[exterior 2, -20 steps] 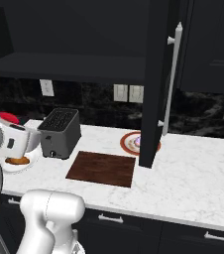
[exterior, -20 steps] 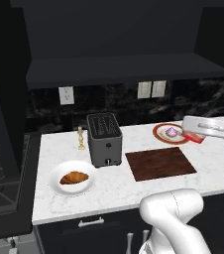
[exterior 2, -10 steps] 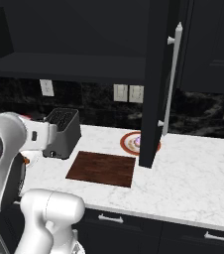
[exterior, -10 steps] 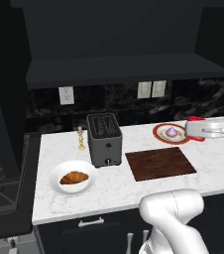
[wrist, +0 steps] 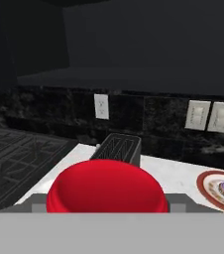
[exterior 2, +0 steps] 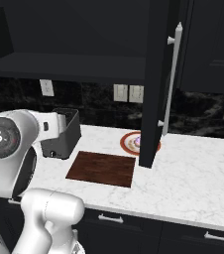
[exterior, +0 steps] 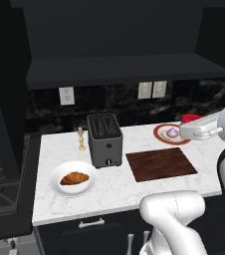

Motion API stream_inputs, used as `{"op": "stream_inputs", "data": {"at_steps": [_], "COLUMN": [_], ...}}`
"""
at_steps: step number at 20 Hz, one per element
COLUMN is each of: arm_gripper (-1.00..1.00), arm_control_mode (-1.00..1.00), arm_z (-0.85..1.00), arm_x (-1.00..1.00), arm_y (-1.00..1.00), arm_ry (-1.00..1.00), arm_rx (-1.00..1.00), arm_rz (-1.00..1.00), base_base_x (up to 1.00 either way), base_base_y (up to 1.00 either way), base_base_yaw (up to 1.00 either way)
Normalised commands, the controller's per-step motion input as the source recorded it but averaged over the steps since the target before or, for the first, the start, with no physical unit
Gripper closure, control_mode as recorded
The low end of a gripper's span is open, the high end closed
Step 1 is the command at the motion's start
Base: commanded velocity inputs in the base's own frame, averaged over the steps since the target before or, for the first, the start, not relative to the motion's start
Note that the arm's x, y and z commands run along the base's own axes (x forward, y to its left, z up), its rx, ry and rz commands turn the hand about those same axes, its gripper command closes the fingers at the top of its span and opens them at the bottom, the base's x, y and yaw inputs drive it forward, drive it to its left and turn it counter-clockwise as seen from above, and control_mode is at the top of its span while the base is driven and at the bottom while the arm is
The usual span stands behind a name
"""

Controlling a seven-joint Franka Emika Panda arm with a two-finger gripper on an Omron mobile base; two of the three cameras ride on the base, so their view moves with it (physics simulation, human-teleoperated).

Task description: From the different types of pastries on the counter, select a croissant and place it on the cutting board. Then retrieve a jar of jam from the cabinet and place it alongside the croissant on the cutting board.

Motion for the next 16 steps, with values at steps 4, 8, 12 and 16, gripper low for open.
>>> {"op": "stream_inputs", "data": {"at_steps": [4, 8, 12, 16], "arm_gripper": [1.00, 1.00, 1.00, 1.00], "arm_control_mode": [-1.00, -1.00, -1.00, -1.00], "arm_z": [-0.58, -0.51, -0.64, -0.70], "arm_x": [0.39, 0.31, 0.33, 0.42], "arm_y": [0.00, 0.00, 0.00, 0.00], "arm_ry": [0.12, 0.13, 0.02, 0.03], "arm_rx": [0.00, 0.00, 0.00, 0.00], "arm_rz": [0.00, 0.00, 0.01, 0.02], "base_base_x": [0.00, 0.00, 0.00, 0.00], "base_base_y": [0.00, 0.00, 0.00, 0.00], "base_base_yaw": [0.00, 0.00, 0.00, 0.00]}}
